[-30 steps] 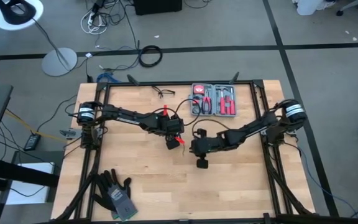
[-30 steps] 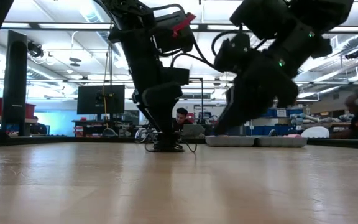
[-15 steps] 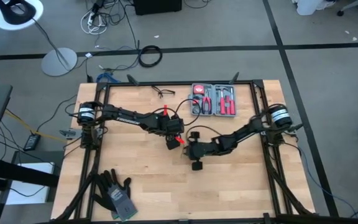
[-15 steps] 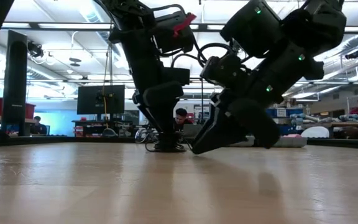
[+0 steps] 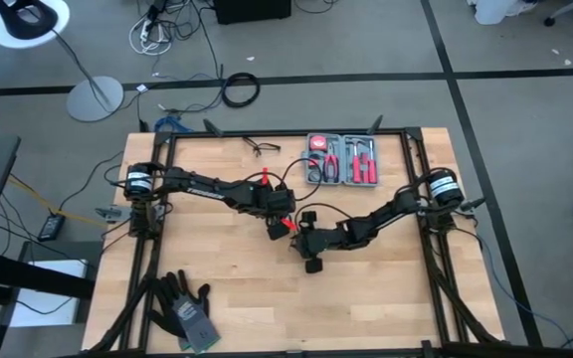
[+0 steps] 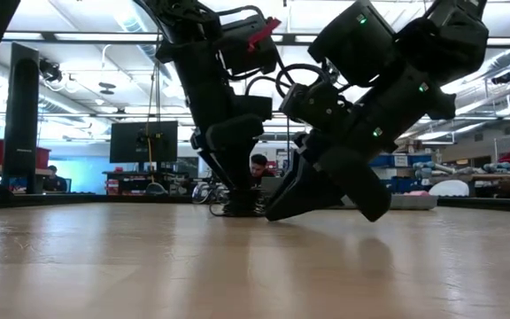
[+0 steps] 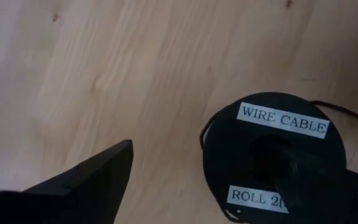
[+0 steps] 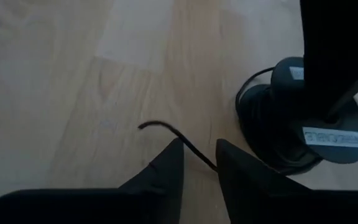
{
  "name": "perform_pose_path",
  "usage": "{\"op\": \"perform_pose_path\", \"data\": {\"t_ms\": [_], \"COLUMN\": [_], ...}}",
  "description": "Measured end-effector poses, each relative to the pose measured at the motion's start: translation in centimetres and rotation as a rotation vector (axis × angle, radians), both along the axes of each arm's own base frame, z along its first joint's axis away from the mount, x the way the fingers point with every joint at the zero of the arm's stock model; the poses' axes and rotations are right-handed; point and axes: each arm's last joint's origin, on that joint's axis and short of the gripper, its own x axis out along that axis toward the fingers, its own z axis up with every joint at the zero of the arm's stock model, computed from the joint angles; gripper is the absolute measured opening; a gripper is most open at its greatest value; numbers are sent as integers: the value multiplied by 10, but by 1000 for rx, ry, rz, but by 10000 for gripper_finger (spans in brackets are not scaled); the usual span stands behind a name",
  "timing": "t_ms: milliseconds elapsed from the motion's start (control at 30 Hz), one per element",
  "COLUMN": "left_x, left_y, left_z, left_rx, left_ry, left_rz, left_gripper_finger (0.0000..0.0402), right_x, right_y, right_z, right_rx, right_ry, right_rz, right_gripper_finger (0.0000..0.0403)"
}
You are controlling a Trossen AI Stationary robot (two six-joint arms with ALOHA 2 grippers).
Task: Coil cords
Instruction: Uncoil the black wire from the spool
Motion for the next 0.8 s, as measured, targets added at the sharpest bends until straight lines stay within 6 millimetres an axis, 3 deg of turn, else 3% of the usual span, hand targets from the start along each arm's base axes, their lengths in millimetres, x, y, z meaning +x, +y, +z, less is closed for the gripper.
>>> {"op": "perform_pose_path", "data": {"t_ms": [233, 467, 800], "left_x": [-1, -4, -8], "left_y": [0, 0, 1], "left_z": [0, 1, 9], "left_rx": [-1, -1, 46], "left_ry": [6, 35, 30], "left_rz": [0, 0, 23], "left_gripper_finger": [367, 367, 367], "right_x": [0, -13, -50], "right_y": [-5, 0, 7], "right_z": [-1, 20, 45], "right_rx": [94, 21, 64], "right_ry": [31, 48, 218], "right_rz": [-10, -80, -222], "right_gripper_finger": [9, 3, 1]}}
